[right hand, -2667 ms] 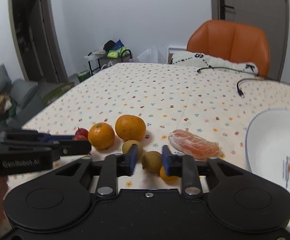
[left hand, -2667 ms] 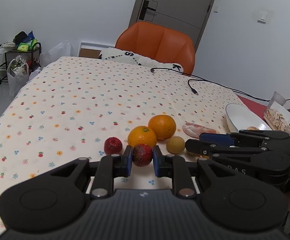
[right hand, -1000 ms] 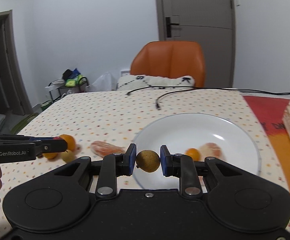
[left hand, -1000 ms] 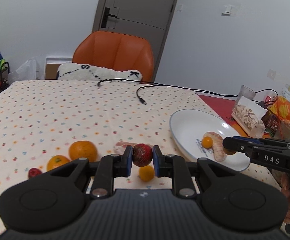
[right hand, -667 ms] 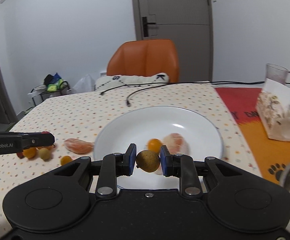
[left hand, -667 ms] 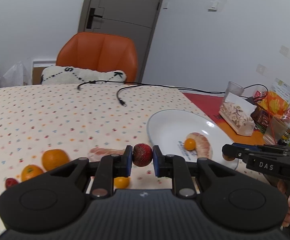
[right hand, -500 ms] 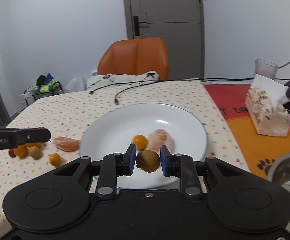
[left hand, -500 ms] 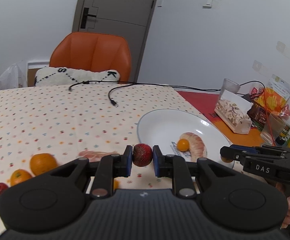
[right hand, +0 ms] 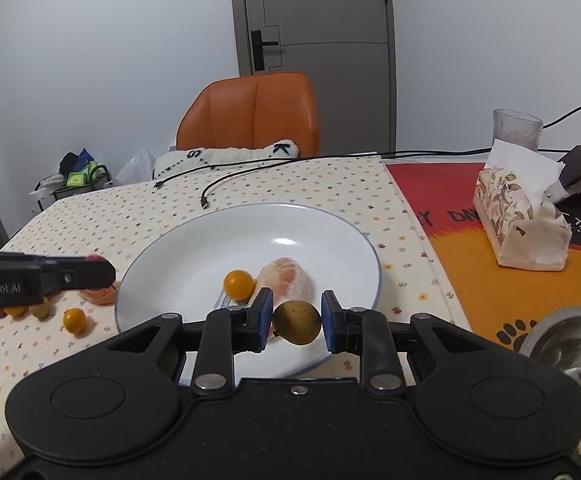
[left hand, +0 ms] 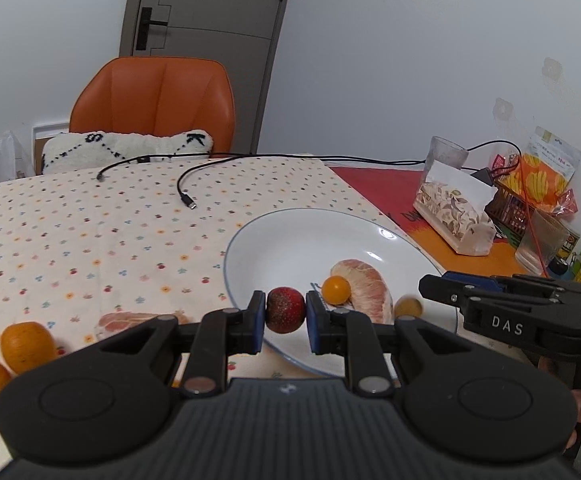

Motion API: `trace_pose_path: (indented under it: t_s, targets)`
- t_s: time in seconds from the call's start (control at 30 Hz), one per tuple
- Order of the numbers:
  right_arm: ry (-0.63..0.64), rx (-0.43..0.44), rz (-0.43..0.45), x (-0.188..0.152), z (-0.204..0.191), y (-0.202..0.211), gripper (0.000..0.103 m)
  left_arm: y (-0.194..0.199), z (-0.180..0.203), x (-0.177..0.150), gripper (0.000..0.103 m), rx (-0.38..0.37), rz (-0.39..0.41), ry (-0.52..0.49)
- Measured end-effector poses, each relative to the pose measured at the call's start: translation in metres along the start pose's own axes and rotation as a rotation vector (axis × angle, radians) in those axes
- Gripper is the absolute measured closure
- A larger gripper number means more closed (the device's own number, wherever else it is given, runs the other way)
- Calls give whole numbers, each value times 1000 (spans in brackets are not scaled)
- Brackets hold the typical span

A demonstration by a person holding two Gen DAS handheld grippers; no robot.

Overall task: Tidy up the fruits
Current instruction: 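Carry the plum in the left tool while the right tool carries the brown fruit to the plate, then open the left tool to drop the plum while the right tool drops the brown fruit onto the plate, then move both open tools back toward the remaining fruits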

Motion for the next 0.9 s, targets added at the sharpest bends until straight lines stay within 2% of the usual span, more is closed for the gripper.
trace_pose_path:
  t_s: [0.1, 0.43, 0.67, 0.9]
  targets:
    - [-13, -11, 16, 2, 3, -1, 73, -5, 3, 1, 83, 0, -3, -1]
    - [-24, 20, 5, -5, -1, 6, 73, 4, -9, 0, 53, 59, 11, 13]
    - [-29, 47, 4, -7, -13, 8, 68, 24, -32, 1, 46, 115, 30, 40]
    - [-33, 71, 3, -8, -27, 10, 62, 45, -55, 0, 31, 170, 58, 62]
Point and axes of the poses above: each gripper's, at about its wrist camera, not at the fingertips, and y roughly against the way its jaws point, z to its right, x to its top, the point moved 3 cm from there along -y, roughly the way its jaws point, and after that the axes turned 8 degrees about z, right-handed, at the moved point
